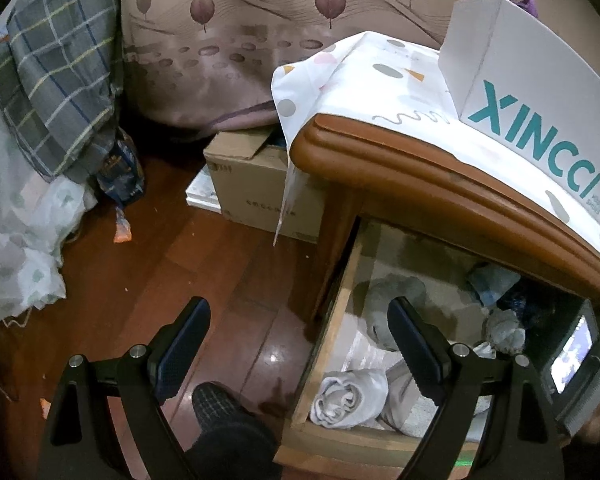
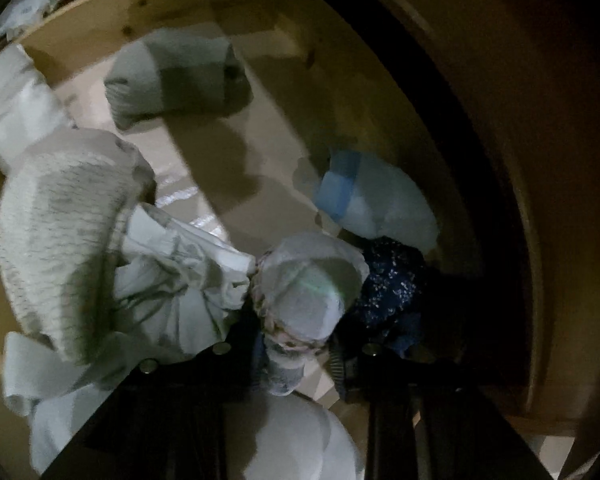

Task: Take underwear out of drawer
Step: 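Grasp the white pink-trimmed underwear in the drawer with the right gripper, then lower the left gripper and grasp the grey hexagon-print underwear while the right gripper holds the white underwear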

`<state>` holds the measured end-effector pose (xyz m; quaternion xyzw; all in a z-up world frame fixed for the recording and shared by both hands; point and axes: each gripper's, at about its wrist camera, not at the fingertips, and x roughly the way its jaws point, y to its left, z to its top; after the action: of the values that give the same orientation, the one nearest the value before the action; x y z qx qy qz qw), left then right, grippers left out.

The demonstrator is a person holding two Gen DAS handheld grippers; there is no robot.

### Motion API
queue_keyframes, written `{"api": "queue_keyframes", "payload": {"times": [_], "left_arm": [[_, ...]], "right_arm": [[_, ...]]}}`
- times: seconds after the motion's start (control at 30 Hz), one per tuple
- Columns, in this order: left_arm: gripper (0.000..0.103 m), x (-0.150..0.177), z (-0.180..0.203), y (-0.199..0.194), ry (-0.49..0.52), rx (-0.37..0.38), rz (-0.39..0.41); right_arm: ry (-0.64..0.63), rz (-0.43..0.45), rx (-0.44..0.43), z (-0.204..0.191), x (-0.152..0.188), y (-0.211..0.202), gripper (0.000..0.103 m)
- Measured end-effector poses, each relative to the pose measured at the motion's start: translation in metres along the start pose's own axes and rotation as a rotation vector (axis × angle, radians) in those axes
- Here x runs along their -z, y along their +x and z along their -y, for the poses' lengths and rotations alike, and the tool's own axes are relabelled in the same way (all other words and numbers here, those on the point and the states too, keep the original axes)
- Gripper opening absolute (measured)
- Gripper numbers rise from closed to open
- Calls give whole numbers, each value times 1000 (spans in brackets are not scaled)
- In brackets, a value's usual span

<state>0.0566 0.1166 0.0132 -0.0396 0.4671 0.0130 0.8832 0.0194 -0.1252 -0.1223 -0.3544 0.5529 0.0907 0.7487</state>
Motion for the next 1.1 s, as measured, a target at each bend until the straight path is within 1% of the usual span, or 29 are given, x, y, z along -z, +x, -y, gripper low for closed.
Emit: {"api": "queue_keyframes", "payload": {"times": [0.13, 0.23, 0.33, 0.43, 0.5, 0.63, 0.7, 0.77, 0.83, 0.93, 1.1], "left_arm": [[88, 0, 1, 1, 1, -2, -2], [88, 1, 4, 2, 19, 4, -8], [88, 3, 10, 6, 43, 28, -24], [88, 7, 18, 10, 81, 54, -48], [88, 10, 24, 16, 98, 89, -82], [88, 17, 36, 28, 135, 100, -144], [88, 22, 44, 32, 159, 118, -175], [88, 27, 52, 36, 175, 147, -201], [88, 30, 58, 40, 173, 183, -231], [88, 34, 72, 46, 170, 227, -280], [88, 46, 102, 63, 207, 236, -374]], "right_arm": [[69, 46, -27, 11, 8, -22, 27], [146, 85, -64, 17, 18, -45, 27], [208, 121, -92, 20, 27, -61, 27], [299, 169, -136, 34, 37, -74, 27], [371, 198, -168, 45, 47, -84, 27], [511, 255, -235, 57, 67, -86, 27], [580, 266, -266, 65, 80, -84, 27], [615, 260, -292, 70, 88, -78, 27], [655, 273, -309, 76, 96, -81, 27], [688, 287, -314, 80, 100, -79, 27], [750, 293, -345, 89, 107, -74, 27]]}}
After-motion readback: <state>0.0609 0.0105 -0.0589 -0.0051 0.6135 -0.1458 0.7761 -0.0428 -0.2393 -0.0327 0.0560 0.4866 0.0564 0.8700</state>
